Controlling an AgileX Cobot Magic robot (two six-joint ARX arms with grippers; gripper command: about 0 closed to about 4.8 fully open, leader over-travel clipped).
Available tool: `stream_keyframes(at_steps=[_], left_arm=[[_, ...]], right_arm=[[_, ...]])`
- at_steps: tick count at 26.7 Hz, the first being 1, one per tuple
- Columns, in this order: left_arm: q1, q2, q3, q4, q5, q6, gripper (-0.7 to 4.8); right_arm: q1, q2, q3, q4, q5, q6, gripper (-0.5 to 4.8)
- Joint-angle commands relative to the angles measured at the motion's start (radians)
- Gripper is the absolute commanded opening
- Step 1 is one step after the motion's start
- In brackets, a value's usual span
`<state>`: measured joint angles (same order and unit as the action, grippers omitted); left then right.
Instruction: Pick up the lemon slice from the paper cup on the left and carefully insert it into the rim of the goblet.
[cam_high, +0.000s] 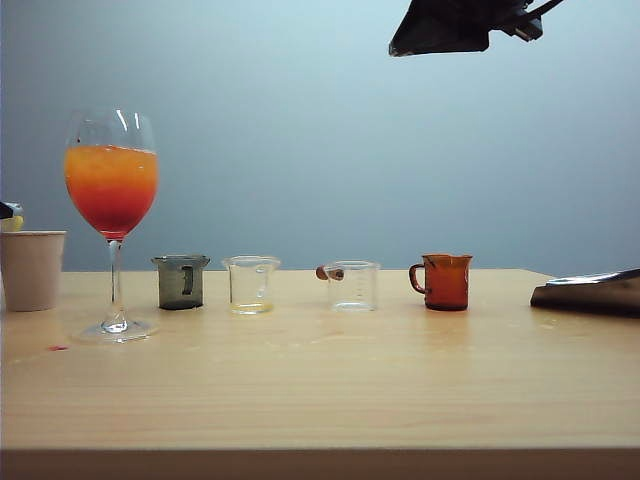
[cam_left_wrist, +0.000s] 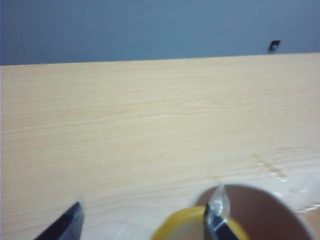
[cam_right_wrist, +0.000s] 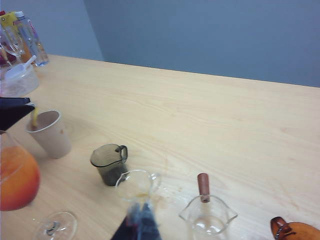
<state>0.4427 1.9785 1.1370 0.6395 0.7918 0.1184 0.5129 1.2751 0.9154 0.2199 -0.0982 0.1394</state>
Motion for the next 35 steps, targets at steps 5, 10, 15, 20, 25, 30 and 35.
stream_keyframes(at_steps=[5, 10, 15, 20, 25, 30, 35], left_arm=[[-0.011, -0.002, 0.010, 0.001, 0.056, -0.080, 3.18], [-0.010, -0.001, 0.010, -0.004, 0.084, -0.093, 3.17], [-0.010, 0.003, 0.010, -0.027, 0.085, -0.093, 3.17], [-0.017, 0.023, 0.010, -0.029, 0.084, -0.093, 3.17], [-0.020, 0.029, 0.010, -0.012, 0.085, -0.094, 3.17], [-0.020, 0.029, 0.010, -0.012, 0.089, -0.096, 2.68], [-0.020, 0.029, 0.010, 0.000, 0.141, -0.100, 1.03]], right_arm=[[0.000, -0.001, 0.006, 0.024, 0.000, -0.013, -0.02], [0.000, -0.001, 0.006, 0.024, -0.001, -0.013, -0.02], [0.000, -0.001, 0.006, 0.024, -0.001, -0.013, -0.02], [0.000, -0.001, 0.006, 0.024, -0.001, -0.013, -0.02], [0.000, -0.001, 0.006, 0.023, -0.001, -0.013, -0.02], [0.000, -0.001, 0.006, 0.024, -0.001, -0.013, -0.02], [0.000, -0.001, 0.006, 0.024, -0.001, -0.013, -0.02]])
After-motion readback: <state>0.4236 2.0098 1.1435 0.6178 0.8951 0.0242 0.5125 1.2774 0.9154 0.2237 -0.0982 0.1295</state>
